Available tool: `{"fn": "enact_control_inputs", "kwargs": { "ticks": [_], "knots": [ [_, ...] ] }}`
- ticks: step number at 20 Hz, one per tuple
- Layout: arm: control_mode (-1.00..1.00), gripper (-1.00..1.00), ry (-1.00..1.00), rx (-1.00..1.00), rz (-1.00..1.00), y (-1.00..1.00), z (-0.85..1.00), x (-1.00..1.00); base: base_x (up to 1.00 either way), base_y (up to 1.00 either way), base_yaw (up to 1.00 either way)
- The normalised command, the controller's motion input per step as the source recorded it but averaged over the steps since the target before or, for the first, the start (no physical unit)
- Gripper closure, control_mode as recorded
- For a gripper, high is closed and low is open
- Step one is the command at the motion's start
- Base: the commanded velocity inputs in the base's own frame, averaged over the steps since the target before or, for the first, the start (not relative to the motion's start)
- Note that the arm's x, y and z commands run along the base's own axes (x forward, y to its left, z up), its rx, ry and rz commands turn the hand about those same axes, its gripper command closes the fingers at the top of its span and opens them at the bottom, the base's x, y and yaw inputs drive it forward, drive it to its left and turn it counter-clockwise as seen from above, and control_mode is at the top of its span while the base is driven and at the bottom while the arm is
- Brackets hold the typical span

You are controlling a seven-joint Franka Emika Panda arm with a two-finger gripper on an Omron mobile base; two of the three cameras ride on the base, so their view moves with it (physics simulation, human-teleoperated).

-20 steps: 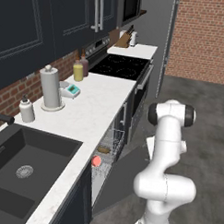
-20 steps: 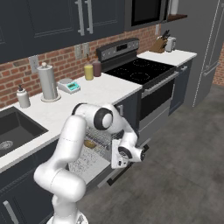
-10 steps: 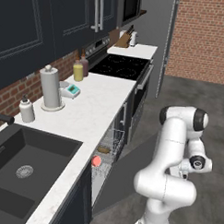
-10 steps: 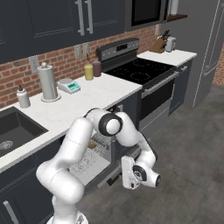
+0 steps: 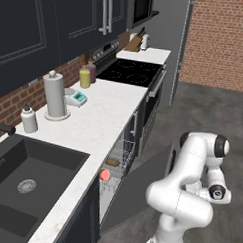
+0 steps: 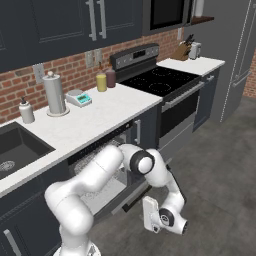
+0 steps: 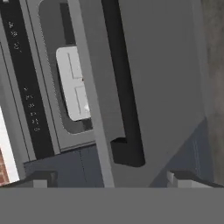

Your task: Pick up the cup and bowl from the counter, place them in the dishwasher, and close the dishwasher door.

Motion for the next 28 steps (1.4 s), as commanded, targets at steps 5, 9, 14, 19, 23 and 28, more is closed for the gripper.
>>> {"fn": "enact_control_inputs", "kwargs": {
  "ticks": [5, 9, 14, 19, 23, 28],
  "knots": [
    [-1.0, -1.0, -0.14, 0.13, 0.0, 0.23, -0.62, 0.06, 0.0, 0.0, 0.0],
    [-1.0, -1.0, -0.16, 0.1, 0.0, 0.32, -0.5, 0.01, 0.0, 0.0, 0.0],
    [-1.0, -1.0, -0.12, 0.03, 0.0, 0.43, -0.1, 0.28, 0.0, 0.0, 0.0],
    [-1.0, -1.0, -0.1, 0.02, 0.01, 0.43, 0.0, 0.48, 0.0, 0.0, 0.0],
    [-1.0, -1.0, -0.08, 0.0, 0.02, 0.4, 0.0, 0.53, 0.0, 0.0, 0.0],
    [-1.0, -1.0, -0.13, 0.03, 0.03, 0.25, 0.1, 0.34, 0.0, 0.0, 0.0]
  ]
}}
